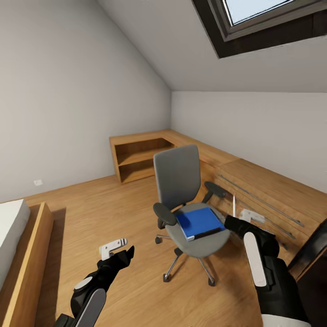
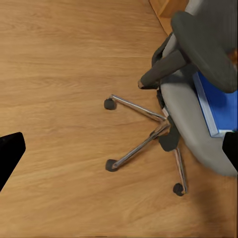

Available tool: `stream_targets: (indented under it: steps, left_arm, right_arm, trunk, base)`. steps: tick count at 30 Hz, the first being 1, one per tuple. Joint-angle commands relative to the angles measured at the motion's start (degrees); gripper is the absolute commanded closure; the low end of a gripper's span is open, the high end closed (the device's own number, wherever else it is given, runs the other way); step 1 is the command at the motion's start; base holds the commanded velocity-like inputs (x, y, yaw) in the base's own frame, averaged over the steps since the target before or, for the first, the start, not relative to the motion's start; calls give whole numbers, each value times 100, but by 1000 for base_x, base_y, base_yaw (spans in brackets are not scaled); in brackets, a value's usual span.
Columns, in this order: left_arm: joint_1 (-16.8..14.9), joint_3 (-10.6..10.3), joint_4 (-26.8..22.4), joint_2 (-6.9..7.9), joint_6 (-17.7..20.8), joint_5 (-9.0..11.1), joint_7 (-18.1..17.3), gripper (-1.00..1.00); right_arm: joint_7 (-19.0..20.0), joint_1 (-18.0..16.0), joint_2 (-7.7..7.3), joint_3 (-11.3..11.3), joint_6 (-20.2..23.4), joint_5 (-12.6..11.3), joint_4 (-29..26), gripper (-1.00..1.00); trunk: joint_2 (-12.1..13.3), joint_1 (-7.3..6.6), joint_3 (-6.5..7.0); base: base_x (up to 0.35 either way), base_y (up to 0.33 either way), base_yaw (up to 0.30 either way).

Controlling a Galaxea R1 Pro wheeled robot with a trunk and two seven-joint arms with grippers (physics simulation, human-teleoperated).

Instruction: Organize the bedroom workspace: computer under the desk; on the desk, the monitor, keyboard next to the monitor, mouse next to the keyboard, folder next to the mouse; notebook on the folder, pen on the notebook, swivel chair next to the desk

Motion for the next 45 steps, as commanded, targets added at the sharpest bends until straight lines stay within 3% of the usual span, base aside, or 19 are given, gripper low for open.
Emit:
stream_targets:
  steps: [1,3,7,11,29,40,45]
  left_arm:
    - [-5,-18,-4,7,5,55,60,-100]
    - [-5,-234,40,13,1,28,65,-100]
    - [-5,-418,54,16,-3,-103,66,-100]
    - [-5,-454,57,17,-4,-152,66,-100]
    - [-5,-472,141,0,-4,-147,66,-100]
    - [-5,-473,154,-1,-4,-140,66,-100]
    - [-5,-466,154,-1,-4,-138,66,-100]
  right_arm:
    - [-35,-6,2,-81,7,-175,-7,100]
    - [-35,-6,10,-524,30,-461,-28,100]
    - [-31,-6,12,-635,33,-523,-54,100]
    - [-23,-6,12,-948,22,-543,-102,100]
    - [-14,-6,-13,-1156,-3,-543,-100,100]
    - [-8,-6,-26,-1143,-48,-499,22,100]
    - [-46,-14,-32,-1067,-33,-78,433,100]
  trunk:
    - [-4,0,-5]
    - [-4,0,-5]
    - [-4,0,-4]
    - [-4,0,7]
    - [-4,0,49]
    - [-4,0,35]
    - [-4,0,35]
  base:
    - [0,-8,-230]
    - [0,-207,-67]
    - [0,-311,-15]
    - [0,-344,-100]
    - [24,-346,-238]
    - [14,-344,-22]
    - [0,-151,0]
